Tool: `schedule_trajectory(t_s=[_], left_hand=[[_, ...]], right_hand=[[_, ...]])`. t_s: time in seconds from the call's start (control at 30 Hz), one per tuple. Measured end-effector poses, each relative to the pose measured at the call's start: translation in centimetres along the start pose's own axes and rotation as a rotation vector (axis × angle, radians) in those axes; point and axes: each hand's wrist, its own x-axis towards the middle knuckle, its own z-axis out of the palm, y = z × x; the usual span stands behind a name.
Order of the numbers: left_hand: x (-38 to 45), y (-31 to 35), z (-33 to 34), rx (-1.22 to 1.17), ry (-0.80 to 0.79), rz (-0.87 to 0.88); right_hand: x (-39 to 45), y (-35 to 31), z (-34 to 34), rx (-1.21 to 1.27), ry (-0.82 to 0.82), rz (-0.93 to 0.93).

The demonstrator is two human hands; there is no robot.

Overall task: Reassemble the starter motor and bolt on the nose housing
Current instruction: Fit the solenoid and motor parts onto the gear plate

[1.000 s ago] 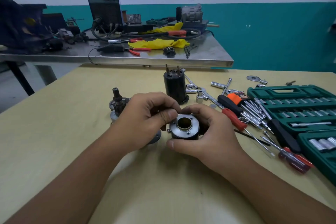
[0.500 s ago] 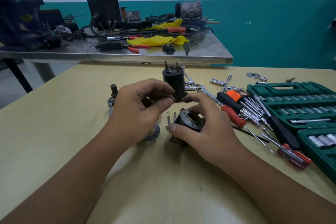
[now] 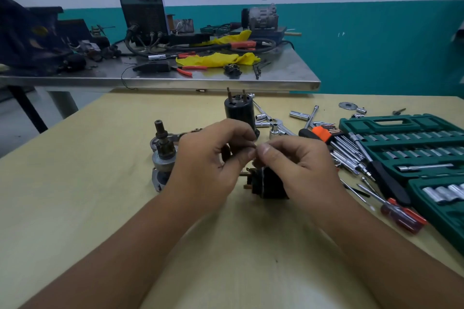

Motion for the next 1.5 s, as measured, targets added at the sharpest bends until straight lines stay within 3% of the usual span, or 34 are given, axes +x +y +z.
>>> schedule_trajectory(t_s=[0.27, 0.4, 0.47, 0.53, 0.6, 0.73, 0.8, 1.03, 1.2, 1.27, 1.37, 1.5], left_hand=[[-0.1, 0.5, 0.6, 0.192, 0.086, 0.147], [1.1, -0.8, -3.5, 0.305, 0.222, 0.159], [1.0, -2.7, -7.8, 0.283, 0.242, -0.056], [0.3, -4.4, -11.5, 0.180, 0.097, -0.383], [-0.4, -5.9, -13.1, 0.096, -0.120, -0.563], [-1.1, -7.4, -12.1, 0.022, -0.492, -0.640], [-1.4, -7.8, -11.5, 0.007, -0.601, -0.683], [-1.9, -8.2, -10.2, -0.048, -0.587, -0.655], [-2.1, -8.5, -9.8, -0.080, -0.551, -0.611], [-2.1, -8.5, -9.8, -0.118, -0.555, -0.586], [-2.0, -8.4, -9.5, -0.149, -0.583, -0.561], [-2.0, -8.0, -8.6, -0.149, -0.596, -0.538]], right_hand=[[0.7, -0.9, -1.2, 0.371, -0.182, 0.254], [0.7, -0.1, -0.9, 0.162, 0.007, 0.290], [0.8, 0.1, -0.7, 0.013, 0.104, 0.258], [1.1, 0.3, -0.9, 0.011, 0.165, 0.274], [1.3, 0.3, -1.3, 0.094, 0.193, 0.310], [1.7, 0.1, -1.7, 0.298, 0.219, 0.414], [1.9, 0.0, -2.1, 0.333, 0.236, 0.458], [2.0, -0.3, -3.2, 0.298, 0.194, 0.422], [-0.6, 0.8, -3.4, -0.200, 0.084, 0.351], [-1.2, 0.8, -3.2, -0.290, 0.061, 0.342], [-0.9, 0.4, -3.2, -0.160, 0.089, 0.360], [-0.4, -0.2, -3.7, 0.251, 0.212, 0.466]])
